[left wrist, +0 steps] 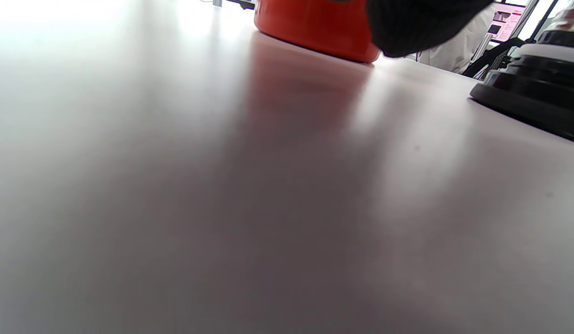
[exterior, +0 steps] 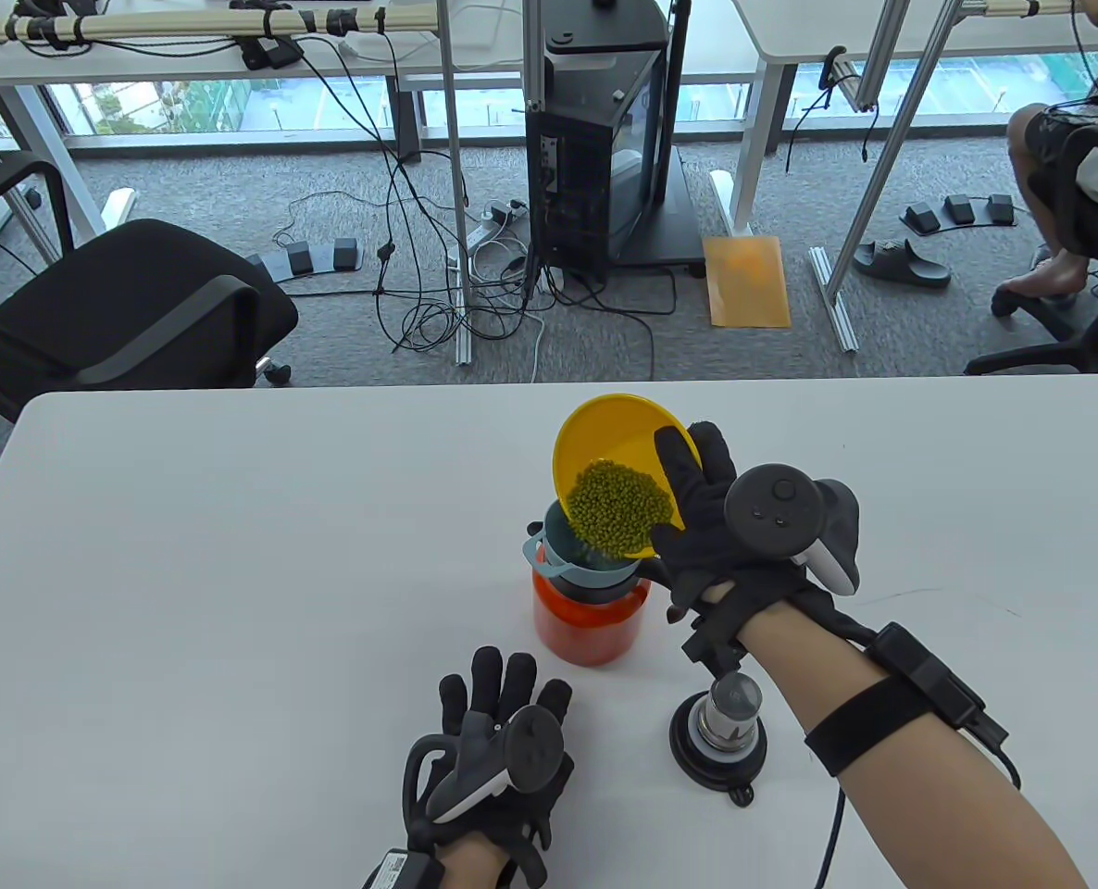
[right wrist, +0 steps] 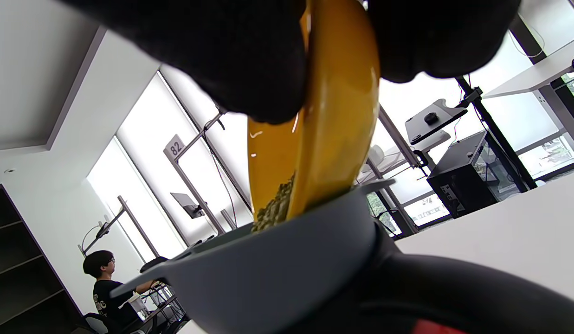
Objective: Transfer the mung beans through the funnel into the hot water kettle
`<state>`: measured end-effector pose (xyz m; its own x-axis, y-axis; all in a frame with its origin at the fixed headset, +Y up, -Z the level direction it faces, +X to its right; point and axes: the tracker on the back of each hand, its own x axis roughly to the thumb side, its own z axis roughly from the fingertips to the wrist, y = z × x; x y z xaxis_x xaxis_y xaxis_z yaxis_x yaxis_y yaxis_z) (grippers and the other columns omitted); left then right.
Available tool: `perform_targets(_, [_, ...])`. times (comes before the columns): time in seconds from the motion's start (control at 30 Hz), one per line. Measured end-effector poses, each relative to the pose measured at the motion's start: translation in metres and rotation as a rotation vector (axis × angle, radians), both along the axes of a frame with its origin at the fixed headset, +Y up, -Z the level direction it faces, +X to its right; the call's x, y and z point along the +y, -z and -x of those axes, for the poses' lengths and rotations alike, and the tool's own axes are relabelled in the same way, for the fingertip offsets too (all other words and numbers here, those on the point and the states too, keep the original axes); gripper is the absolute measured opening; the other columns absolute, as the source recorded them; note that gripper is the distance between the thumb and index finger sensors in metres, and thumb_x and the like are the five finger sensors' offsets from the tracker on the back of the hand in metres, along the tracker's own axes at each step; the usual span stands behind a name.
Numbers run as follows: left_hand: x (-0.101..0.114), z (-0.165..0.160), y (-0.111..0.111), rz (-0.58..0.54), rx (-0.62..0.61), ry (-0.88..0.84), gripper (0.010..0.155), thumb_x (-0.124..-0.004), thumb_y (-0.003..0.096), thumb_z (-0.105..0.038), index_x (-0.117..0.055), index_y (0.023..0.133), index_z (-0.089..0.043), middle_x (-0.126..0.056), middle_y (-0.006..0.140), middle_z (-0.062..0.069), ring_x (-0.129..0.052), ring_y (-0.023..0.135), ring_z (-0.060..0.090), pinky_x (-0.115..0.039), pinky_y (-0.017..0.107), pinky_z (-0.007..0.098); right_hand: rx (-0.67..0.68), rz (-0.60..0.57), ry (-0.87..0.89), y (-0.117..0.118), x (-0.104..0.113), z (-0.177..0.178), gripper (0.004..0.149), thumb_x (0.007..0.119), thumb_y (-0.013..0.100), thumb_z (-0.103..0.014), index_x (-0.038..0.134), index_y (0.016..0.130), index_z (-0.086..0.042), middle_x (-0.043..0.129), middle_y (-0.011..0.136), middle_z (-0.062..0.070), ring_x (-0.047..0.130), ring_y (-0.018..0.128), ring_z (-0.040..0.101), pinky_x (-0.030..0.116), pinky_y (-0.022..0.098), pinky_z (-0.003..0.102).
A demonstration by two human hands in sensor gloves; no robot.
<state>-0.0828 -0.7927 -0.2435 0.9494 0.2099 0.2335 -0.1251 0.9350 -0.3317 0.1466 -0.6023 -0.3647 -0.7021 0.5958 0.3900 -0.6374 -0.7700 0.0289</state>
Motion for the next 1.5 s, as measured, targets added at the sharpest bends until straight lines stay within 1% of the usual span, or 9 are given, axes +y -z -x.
perform_targets(0.23, [0.0000, 0.0001, 0.0001, 0.002, 0.000, -0.002, 0.079, -0.071, 0.0487, -0.052, -0.028, 0.112, -0.034, -0.003, 0.116, 0.002, 0.013, 0.099, 0.037, -0.003, 0.068, 0.067, 0.019, -0.083, -0.086, -0.0034, 0.0046, 0.0066, 0.086, 0.088, 0.042, -0.011, 0.035, 0.110, -0.004, 0.016, 0.104, 0.033, 0.060, 0.084, 0.063, 0.064, 0.055, 0.066])
perform_targets(0.7, [-0.0002, 0.0000, 0.0004, 0.006, -0.002, -0.007, 0.079, -0.071, 0.0486, -0.052, -0.028, 0.112, -0.034, -0.004, 0.116, 0.002, 0.013, 0.099, 0.037, -0.003, 0.068, 0.067, 0.008, -0.091, -0.094, -0.0025, 0.0062, 0.0066, 0.085, 0.087, 0.043, -0.010, 0.035, 0.110, -0.004, 0.015, 0.104, 0.032, 0.058, 0.085, 0.064, 0.063, 0.055, 0.067])
perform_targets(0.97, [-0.0004, 0.0001, 0.0006, 0.010, -0.004, -0.012, 0.079, -0.072, 0.0491, -0.051, -0.028, 0.112, -0.033, -0.004, 0.116, 0.002, 0.013, 0.100, 0.036, -0.003, 0.070, 0.066, 0.015, -0.119, -0.115, -0.0016, 0.0065, 0.0077, 0.083, 0.085, 0.043, -0.009, 0.035, 0.110, -0.005, 0.015, 0.105, 0.032, 0.057, 0.086, 0.064, 0.062, 0.056, 0.068])
perform_targets(1.5, [0.0000, 0.0005, 0.0005, 0.016, -0.003, -0.018, 0.079, -0.071, 0.0486, -0.052, -0.028, 0.112, -0.034, -0.004, 0.116, 0.002, 0.013, 0.099, 0.037, -0.003, 0.068, 0.066, 0.014, -0.139, -0.130, -0.0006, 0.0075, 0.0092, 0.081, 0.083, 0.044, -0.008, 0.036, 0.110, -0.005, 0.015, 0.105, 0.031, 0.056, 0.087, 0.063, 0.062, 0.056, 0.067])
